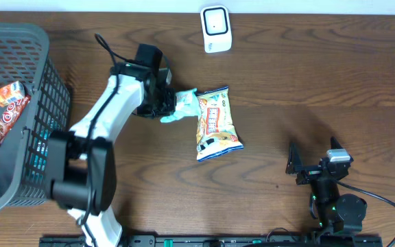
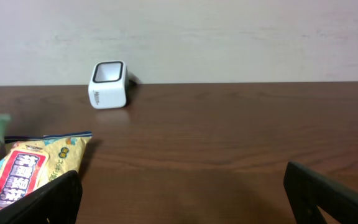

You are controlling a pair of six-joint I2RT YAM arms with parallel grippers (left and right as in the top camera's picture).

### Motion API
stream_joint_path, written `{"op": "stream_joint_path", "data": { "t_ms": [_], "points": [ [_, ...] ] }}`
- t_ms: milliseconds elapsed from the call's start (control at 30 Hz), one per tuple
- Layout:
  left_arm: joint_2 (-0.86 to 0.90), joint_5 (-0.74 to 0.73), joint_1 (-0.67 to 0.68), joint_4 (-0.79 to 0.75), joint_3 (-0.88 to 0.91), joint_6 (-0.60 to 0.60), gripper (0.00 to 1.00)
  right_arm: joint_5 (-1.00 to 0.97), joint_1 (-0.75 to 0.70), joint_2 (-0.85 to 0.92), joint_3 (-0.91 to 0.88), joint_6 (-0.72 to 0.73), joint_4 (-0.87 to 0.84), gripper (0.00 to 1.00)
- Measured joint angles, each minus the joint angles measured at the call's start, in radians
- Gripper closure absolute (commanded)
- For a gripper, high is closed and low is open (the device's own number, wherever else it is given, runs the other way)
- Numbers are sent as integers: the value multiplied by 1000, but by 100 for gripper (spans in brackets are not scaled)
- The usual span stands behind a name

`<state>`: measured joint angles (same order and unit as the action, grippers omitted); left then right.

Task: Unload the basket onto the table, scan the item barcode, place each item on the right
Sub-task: 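Carry the green wipes pack out and place it left of the snack bag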

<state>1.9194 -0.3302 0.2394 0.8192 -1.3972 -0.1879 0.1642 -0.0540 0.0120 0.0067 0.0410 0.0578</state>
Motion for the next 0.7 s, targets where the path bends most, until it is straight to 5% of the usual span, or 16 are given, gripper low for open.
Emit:
{"op": "stream_joint_path", "data": {
  "t_ms": [67,100,167,267,467,700],
  "points": [
    [40,0,0,0,0,-3,91,0,0,0,0,0,0,1],
    [58,0,0,0,0,-3,77,0,0,0,0,0,0,1],
    [88,3,0,0,0,-5,34,0,0,0,0,0,0,1],
    [105,4,0,0,1,-8,8,0,0,0,0,0,0,1],
    [54,55,0,46,1,-14,1,0,0,0,0,0,0,1],
    [-208,213,-6,61,-66,17,2,0,0,0,0,0,0,1]
  ]
}}
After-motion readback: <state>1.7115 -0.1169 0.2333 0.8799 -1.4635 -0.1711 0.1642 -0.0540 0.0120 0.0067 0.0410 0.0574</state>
